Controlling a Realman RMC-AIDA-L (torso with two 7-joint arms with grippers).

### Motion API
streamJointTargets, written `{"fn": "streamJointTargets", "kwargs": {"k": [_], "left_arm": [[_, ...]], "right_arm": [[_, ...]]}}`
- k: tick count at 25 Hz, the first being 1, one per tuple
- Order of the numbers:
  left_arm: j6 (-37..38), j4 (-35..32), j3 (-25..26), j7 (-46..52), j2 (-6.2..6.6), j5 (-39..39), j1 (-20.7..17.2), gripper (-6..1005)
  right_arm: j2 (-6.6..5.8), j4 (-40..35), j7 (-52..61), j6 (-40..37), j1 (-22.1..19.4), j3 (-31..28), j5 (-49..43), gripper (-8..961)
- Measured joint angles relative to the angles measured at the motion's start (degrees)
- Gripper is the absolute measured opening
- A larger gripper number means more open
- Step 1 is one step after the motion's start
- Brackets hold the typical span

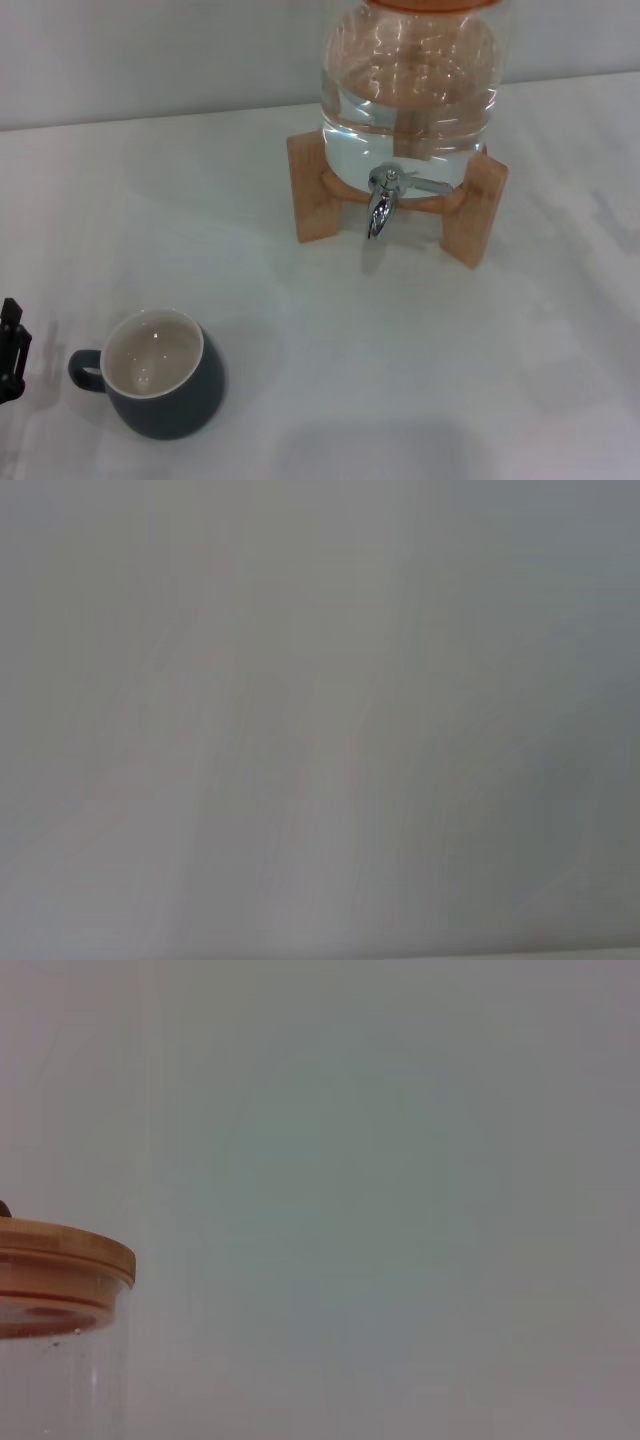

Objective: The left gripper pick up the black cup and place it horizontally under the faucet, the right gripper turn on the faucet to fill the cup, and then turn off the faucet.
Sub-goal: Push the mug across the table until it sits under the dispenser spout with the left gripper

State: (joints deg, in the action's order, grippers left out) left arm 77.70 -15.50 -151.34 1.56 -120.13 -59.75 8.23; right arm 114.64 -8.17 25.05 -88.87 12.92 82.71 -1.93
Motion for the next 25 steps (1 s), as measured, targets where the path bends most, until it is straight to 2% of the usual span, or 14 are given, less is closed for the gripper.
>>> {"fn": "streamJointTargets", "kwargs": {"k": [25], "left_arm": [[-1.6, 0.0, -2.2, -0.1, 0.01, 0.2, -0.5, 602]], "right_arm": [[0.05, -0.1, 0.0, 1.6, 0.6, 0.0, -0.6, 870]]}}
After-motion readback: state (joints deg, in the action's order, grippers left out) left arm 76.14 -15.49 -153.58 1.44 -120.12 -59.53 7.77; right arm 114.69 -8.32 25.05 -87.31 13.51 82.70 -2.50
